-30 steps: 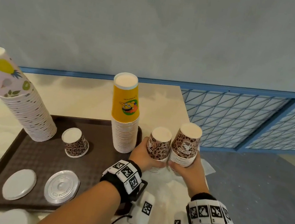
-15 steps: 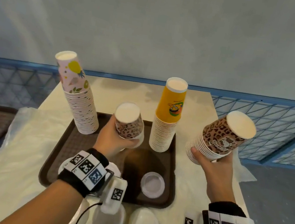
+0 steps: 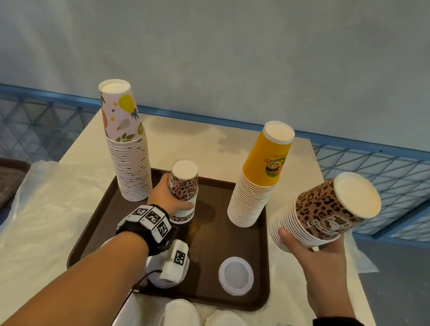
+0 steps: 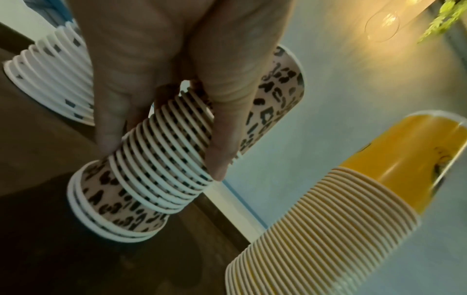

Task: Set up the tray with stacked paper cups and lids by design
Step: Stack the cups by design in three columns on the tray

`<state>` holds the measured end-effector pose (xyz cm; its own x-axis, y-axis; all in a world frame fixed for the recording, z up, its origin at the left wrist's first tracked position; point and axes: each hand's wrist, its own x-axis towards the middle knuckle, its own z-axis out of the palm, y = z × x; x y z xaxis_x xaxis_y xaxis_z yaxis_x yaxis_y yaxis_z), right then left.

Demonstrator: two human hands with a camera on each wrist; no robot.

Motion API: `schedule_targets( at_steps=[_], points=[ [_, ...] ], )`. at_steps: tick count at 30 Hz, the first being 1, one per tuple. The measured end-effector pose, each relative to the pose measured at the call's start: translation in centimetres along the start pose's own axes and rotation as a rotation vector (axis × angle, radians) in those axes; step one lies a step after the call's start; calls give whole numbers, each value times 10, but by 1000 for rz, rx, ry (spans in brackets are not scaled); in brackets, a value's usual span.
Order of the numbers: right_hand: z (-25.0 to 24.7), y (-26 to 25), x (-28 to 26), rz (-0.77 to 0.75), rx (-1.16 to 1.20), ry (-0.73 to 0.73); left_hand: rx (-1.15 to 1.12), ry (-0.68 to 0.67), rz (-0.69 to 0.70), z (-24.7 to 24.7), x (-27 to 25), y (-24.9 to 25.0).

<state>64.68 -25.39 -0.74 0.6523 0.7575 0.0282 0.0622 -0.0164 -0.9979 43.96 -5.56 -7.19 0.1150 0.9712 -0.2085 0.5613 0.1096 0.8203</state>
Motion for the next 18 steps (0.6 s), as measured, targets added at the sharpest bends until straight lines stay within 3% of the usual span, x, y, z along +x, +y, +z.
schedule_targets(
  at_steps=[8,12,15,18],
  points=[
    [-4,0,-10,69,-91,-2,62,-67,-45,14,25,2],
    [7,-16,-9,54,-143,-74,54,-85,-41,11,26,1],
    [26,-35,0,6,-138,-153,-6,-26,-42,-3,11,7],
    [52,-49,15,-37,-115,-269,-11,-17,133,-44,-25,21]
  ],
)
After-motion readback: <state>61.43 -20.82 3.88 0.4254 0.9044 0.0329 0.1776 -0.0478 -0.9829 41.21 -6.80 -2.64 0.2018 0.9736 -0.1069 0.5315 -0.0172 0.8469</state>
